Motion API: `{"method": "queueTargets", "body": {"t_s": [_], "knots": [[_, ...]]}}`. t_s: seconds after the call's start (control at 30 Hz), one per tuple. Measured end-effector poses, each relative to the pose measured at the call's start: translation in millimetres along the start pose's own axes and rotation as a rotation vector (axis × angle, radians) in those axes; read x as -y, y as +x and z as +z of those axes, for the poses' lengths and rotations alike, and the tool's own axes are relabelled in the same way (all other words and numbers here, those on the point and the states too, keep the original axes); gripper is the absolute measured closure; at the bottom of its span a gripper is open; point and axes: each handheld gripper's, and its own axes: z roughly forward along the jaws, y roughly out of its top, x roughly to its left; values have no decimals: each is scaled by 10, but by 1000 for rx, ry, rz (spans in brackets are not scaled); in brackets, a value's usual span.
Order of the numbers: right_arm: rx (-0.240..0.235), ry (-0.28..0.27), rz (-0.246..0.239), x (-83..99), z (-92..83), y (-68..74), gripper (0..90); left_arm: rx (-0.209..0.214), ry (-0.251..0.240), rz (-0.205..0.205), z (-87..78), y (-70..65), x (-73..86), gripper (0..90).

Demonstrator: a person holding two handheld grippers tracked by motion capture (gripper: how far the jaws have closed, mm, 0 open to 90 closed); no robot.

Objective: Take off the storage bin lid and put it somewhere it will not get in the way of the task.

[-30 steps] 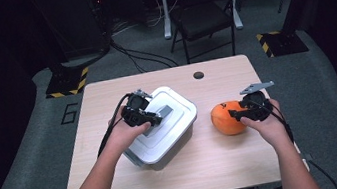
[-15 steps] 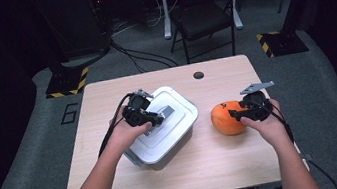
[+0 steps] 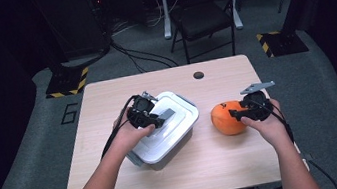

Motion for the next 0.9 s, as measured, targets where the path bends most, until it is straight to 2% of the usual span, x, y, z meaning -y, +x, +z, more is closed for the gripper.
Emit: {"method": "queueTargets", "body": {"t_s": [0.23, 0.5, 0.67, 0.9], "knots": [[-1, -3, 8, 1, -2, -1, 445, -31, 9, 19, 25, -33, -10, 663], [-2, -2, 5, 1, 1, -1, 445, -29, 17, 15, 38, -31, -15, 659], [-4, -4, 1, 0, 1, -1, 445, -40, 21, 27, 36, -49, -21, 663], [-4, -4, -2, 0, 5, 1, 445, -21, 14, 15, 21, -36, -22, 665]]}}
